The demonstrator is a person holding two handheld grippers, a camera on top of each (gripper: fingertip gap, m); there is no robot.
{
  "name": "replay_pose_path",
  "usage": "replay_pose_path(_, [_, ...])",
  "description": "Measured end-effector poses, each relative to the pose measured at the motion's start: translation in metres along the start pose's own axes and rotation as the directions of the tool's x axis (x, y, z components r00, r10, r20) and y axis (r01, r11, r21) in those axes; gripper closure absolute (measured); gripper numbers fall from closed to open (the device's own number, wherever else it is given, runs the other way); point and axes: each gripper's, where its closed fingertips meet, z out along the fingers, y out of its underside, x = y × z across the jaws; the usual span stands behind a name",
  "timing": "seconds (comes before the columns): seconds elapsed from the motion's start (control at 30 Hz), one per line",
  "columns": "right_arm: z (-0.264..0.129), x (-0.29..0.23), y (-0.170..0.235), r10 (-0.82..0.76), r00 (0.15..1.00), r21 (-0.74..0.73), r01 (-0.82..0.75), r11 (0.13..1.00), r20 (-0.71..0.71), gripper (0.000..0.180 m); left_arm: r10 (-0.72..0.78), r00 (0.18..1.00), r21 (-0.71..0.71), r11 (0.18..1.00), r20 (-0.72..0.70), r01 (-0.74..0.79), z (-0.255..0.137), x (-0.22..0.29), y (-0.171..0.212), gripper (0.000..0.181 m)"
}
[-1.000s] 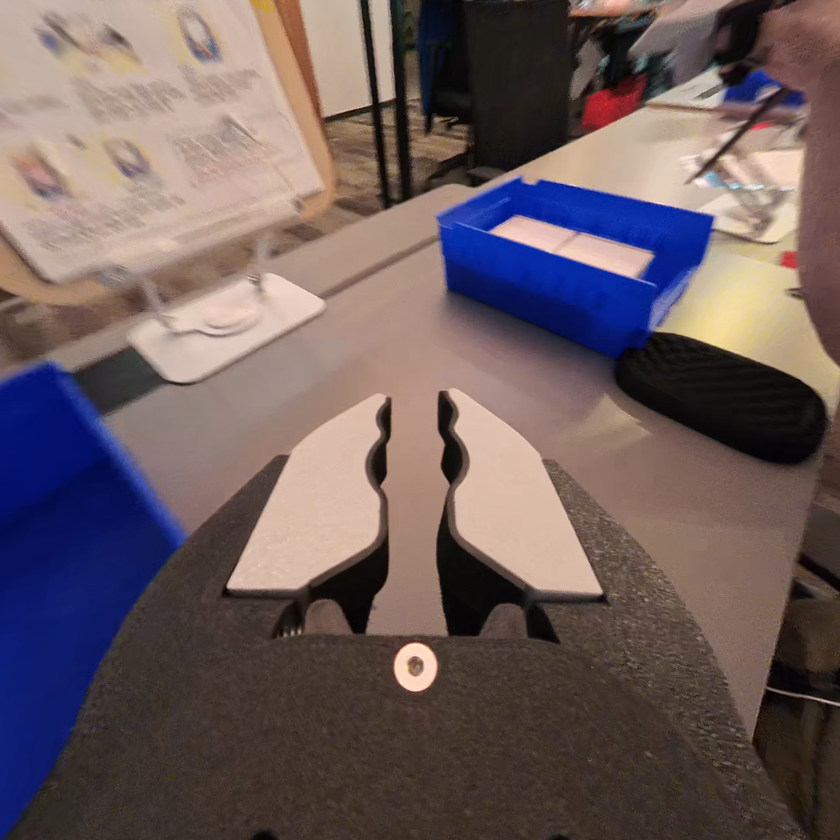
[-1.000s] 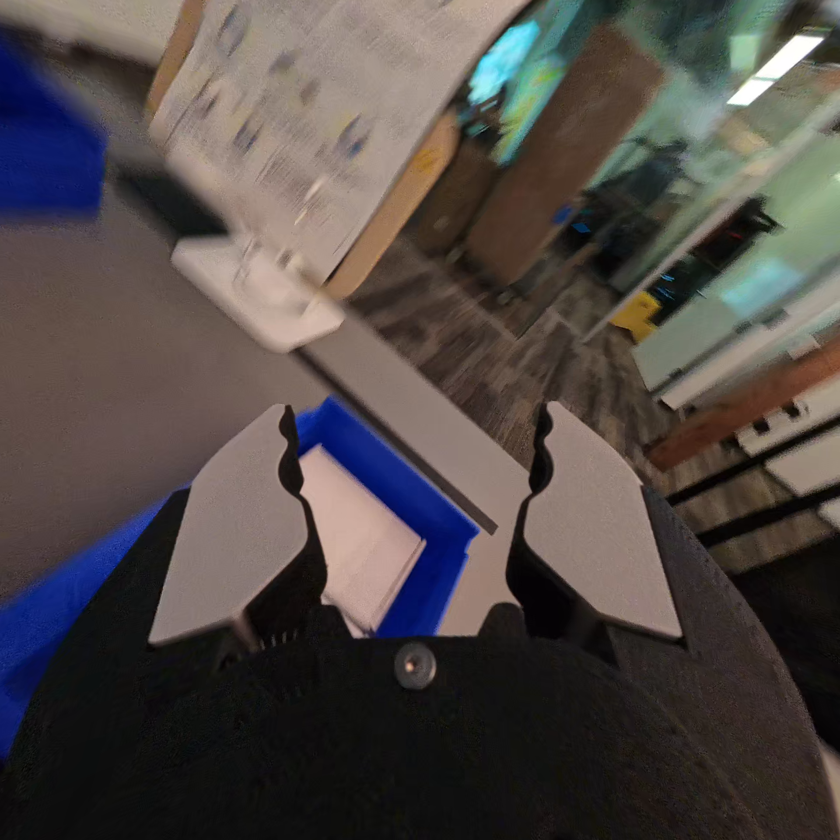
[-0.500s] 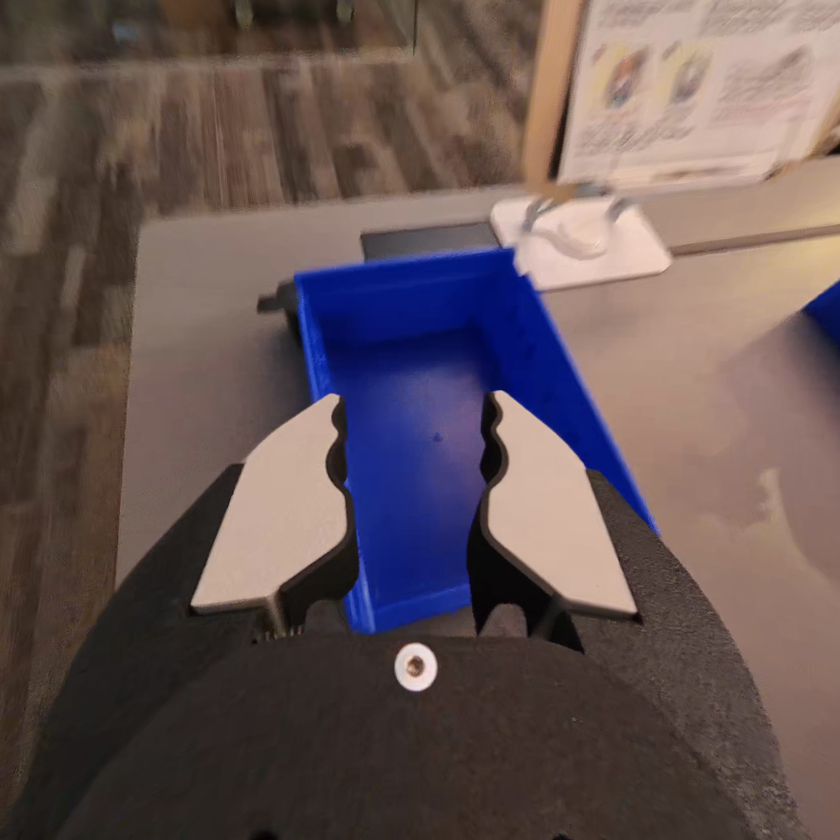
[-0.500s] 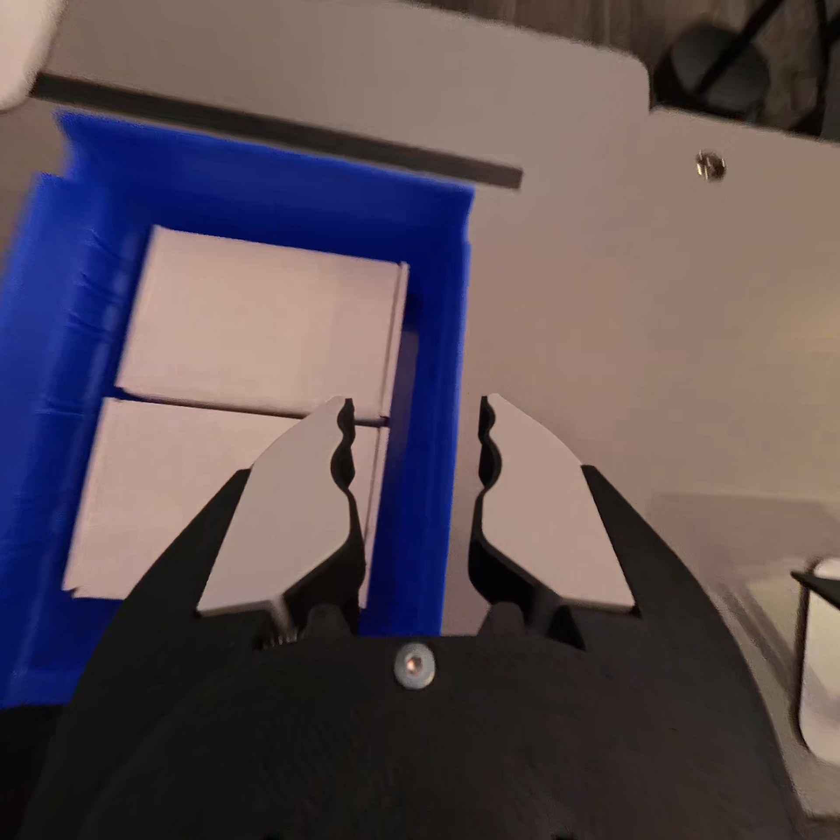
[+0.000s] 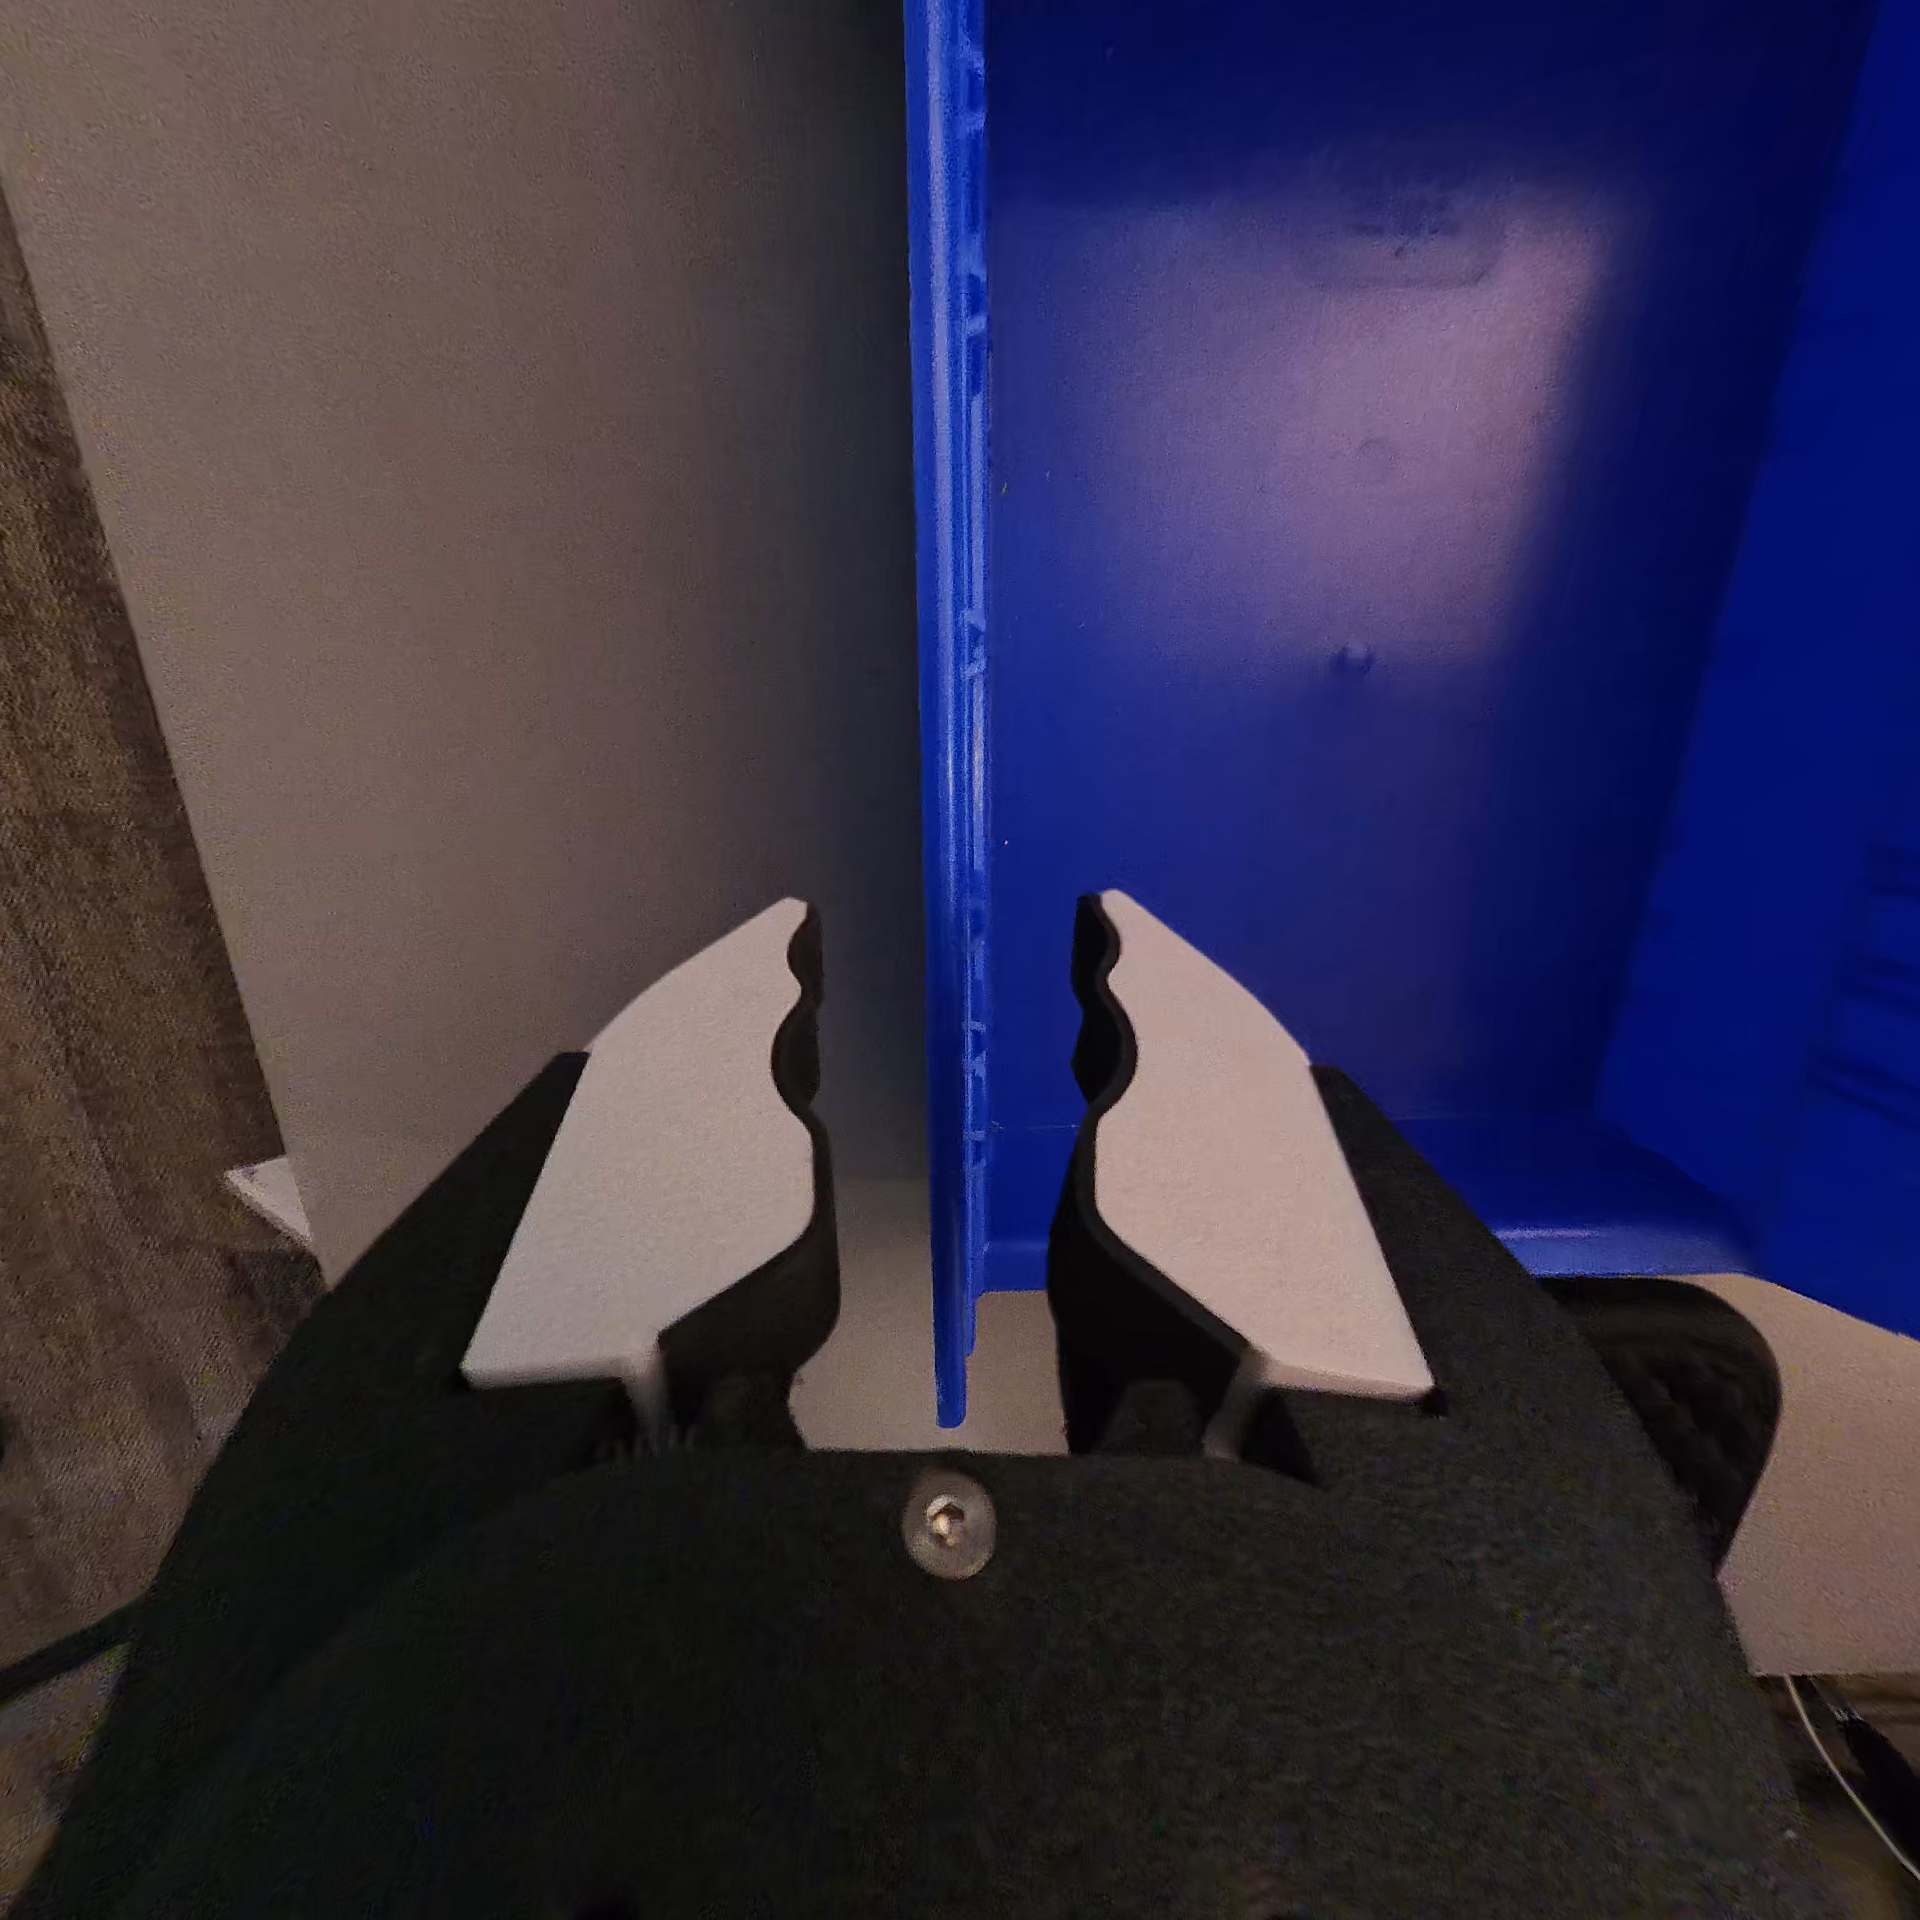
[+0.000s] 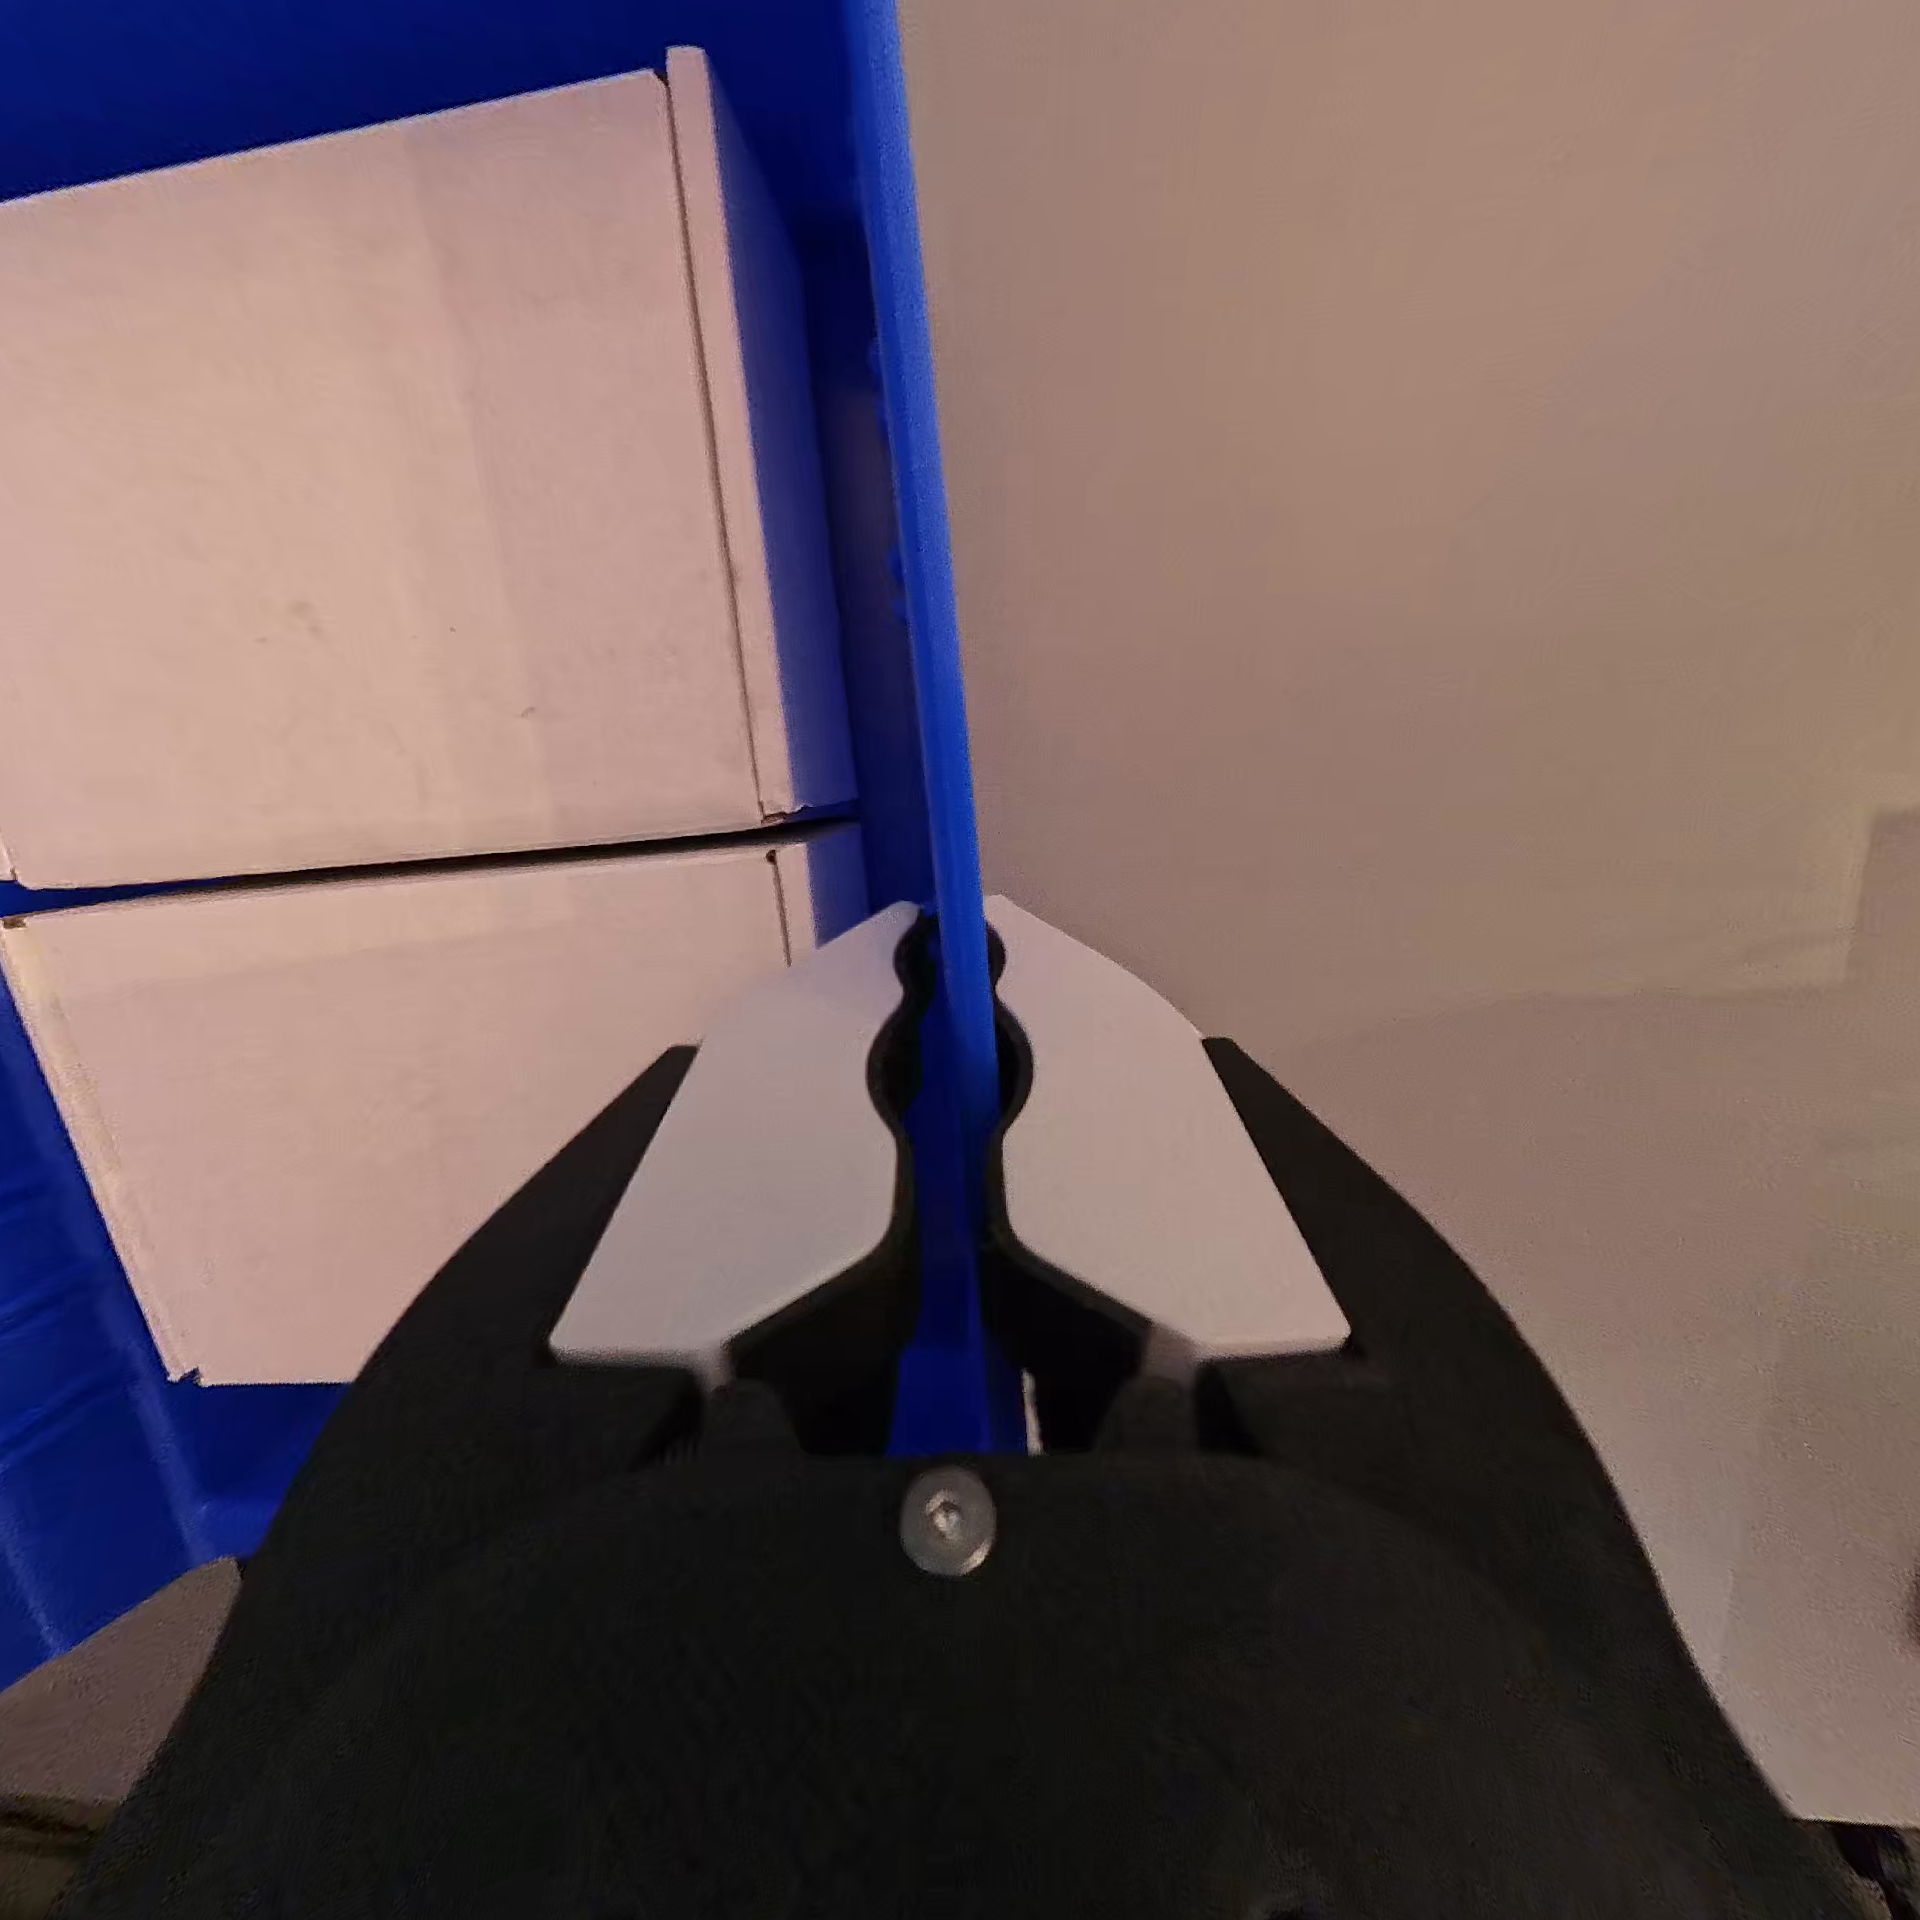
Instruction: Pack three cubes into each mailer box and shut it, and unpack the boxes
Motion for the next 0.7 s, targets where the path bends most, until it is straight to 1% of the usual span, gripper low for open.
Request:
replay_pose_path(0.23, [0.001, -0.002, 0.0, 0.05, 0.998, -0.017, -0.049, 0.999, 0.047, 0.171, -0.018, 0.998, -0.095, 0.995, 0.054, 0.024, 0.019, -0.01, 0.018, 0.145])
replay_pose_path(0.37, [0.0, -0.01, 0.004, 0.052, 0.994, -0.039, -0.049, 0.998, 0.092, 0.171, -0.028, 1.0, -0.099, 0.995, 0.007, 0.028, 0.025, -0.004, 0.019, 0.153])
replay_pose_path(0.47, [0.0, -0.019, 0.007, 0.043, 0.99, -0.06, -0.035, 0.998, 0.132, 0.171, -0.018, 0.998, -0.13, 0.992, -0.052, 0.011, 0.03, 0.006, 0.022, 0.173])
replay_pose_path(0.6, [0.001, -0.033, 0.01, 0.022, 0.984, -0.092, -0.006, 0.996, 0.174, 0.171, -0.002, 0.998, -0.131, 0.991, -0.065, -0.006, 0.03, 0.009, 0.023, 0.174])
replay_pose_path(0.7, [0.002, -0.042, 0.01, -0.018, 0.987, -0.117, 0.036, 0.992, 0.157, 0.172, -0.01, 0.995, -0.146, 0.989, -0.097, -0.004, 0.031, 0.012, 0.024, 0.175])
